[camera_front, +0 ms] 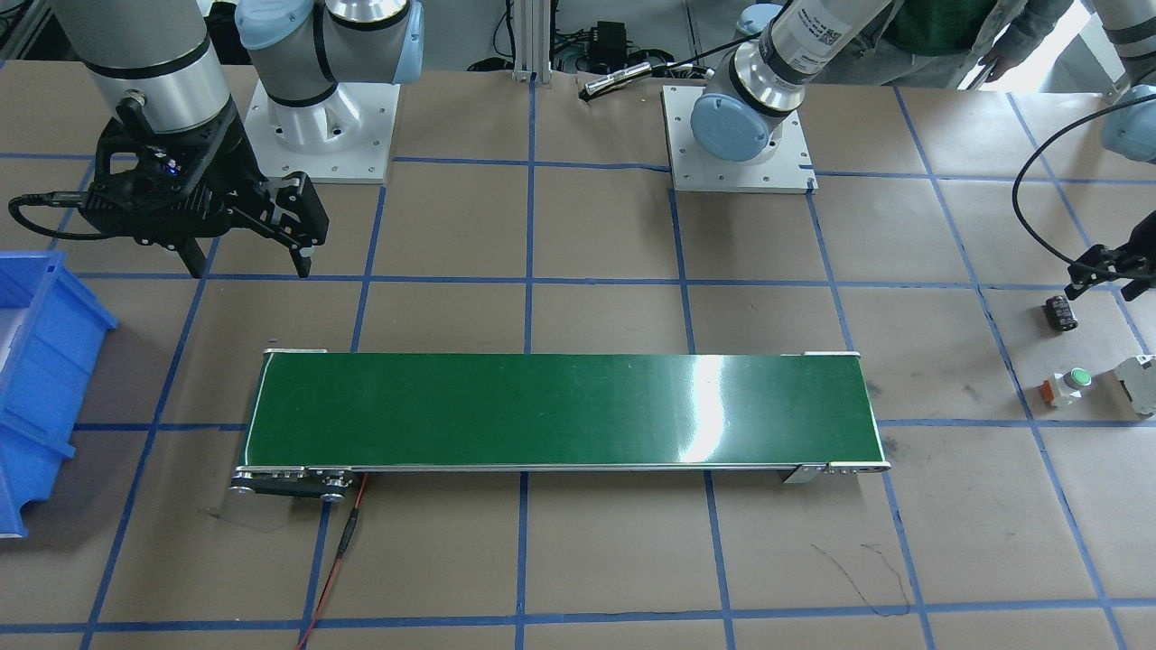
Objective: Move capacitor from left to right
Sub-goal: 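Grasp the black capacitor with the left gripper and lift it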
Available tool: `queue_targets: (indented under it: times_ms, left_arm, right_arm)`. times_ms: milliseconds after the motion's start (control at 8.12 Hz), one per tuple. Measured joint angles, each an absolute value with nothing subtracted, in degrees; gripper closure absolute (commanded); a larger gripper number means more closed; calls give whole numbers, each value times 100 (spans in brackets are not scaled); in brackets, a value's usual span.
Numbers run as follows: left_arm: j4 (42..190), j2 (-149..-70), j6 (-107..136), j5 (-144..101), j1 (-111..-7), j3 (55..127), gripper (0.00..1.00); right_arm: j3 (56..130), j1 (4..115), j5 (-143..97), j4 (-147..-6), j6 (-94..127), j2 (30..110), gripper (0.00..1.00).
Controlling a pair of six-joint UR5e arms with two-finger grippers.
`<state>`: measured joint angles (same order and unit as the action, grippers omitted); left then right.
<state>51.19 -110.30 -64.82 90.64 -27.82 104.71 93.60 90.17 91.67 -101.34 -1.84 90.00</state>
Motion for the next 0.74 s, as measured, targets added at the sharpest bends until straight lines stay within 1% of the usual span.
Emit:
queue_targets:
  times_ms: [123, 493, 739]
  left_arm:
    - [4983, -11093, -6474, 9010, -2780, 10536, 19]
    - [4860, -11255, -6473, 8892, -2743, 10579, 14]
    - [4771, -11438, -6481, 8764, -2644, 10579, 14]
  right_arm:
    - [9360, 9018, 9167, -10134, -185, 9000, 0]
    - [9360, 9018, 9167, -10138, -181, 9000, 0]
    - [9360, 9018, 9167, -10142, -177, 9000, 0]
